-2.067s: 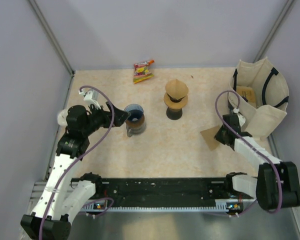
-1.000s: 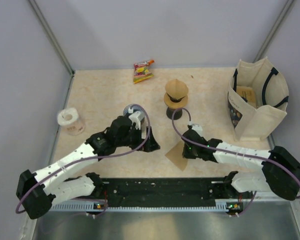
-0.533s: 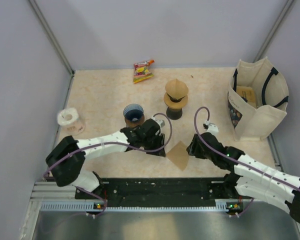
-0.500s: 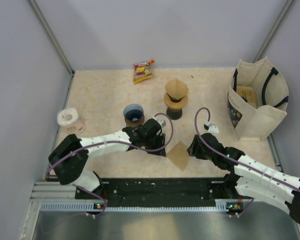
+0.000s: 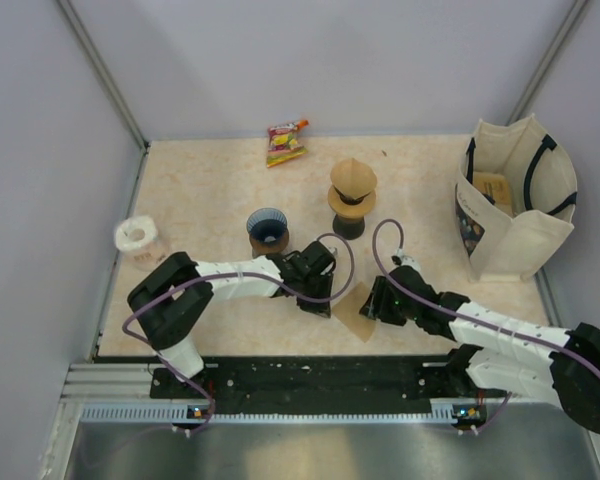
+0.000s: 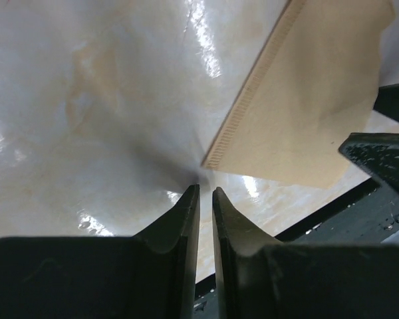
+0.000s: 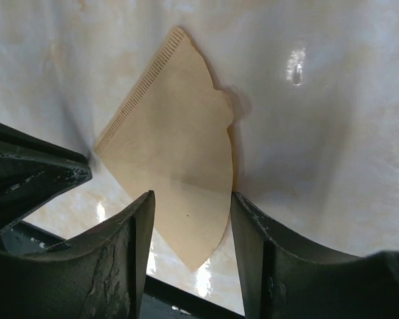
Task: Place the coffee filter in the dripper
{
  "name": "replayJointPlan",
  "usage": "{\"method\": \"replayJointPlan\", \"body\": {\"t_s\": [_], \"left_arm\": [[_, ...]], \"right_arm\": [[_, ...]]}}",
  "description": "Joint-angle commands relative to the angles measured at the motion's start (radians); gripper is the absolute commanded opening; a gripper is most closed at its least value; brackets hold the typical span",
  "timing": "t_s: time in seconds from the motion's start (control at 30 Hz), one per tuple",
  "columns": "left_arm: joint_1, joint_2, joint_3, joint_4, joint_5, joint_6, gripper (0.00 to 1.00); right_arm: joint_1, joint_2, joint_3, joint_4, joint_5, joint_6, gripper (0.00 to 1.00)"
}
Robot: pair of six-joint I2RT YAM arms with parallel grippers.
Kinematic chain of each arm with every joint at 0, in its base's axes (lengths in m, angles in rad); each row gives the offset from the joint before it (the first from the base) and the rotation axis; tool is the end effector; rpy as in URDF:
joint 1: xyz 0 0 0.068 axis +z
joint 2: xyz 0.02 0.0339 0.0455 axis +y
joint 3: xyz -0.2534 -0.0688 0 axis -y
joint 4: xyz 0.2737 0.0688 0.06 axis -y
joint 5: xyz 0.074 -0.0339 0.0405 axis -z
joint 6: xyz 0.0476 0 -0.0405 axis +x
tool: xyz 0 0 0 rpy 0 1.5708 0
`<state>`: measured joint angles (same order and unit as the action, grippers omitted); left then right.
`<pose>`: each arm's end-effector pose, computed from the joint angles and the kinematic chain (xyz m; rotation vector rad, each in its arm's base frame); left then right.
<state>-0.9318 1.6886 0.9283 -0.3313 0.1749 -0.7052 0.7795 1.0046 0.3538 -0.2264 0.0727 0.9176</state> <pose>0.1992 -0.2820 0.1127 0.3844 2.8361 -0.6818 0.1559 0.1493 0.1159 0.2101 2.5502 0.6323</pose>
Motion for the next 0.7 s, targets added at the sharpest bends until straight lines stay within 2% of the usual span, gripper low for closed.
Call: {"method": "replayJointPlan", "body": {"t_s": [0.0,0.43,0.67], "left_arm": [[-0.006,0.032,0.035,0.035,-0.003,0.01,0.18],[-0.006,0.069,0.024,0.055,0.02,0.01,0.12],[-0.006,0.075,0.029,0.067,0.032,0.01,0.11]], "right_arm": [[-0.013,0.042,-0.003,0.078,-0.068,0.027,0.5],[-0.02,-0.095,-0.009,0.116,-0.05,0.058,0.49],[-0.019,-0.089,-0.027,0.185,-0.068,0.056,0.49]]}}
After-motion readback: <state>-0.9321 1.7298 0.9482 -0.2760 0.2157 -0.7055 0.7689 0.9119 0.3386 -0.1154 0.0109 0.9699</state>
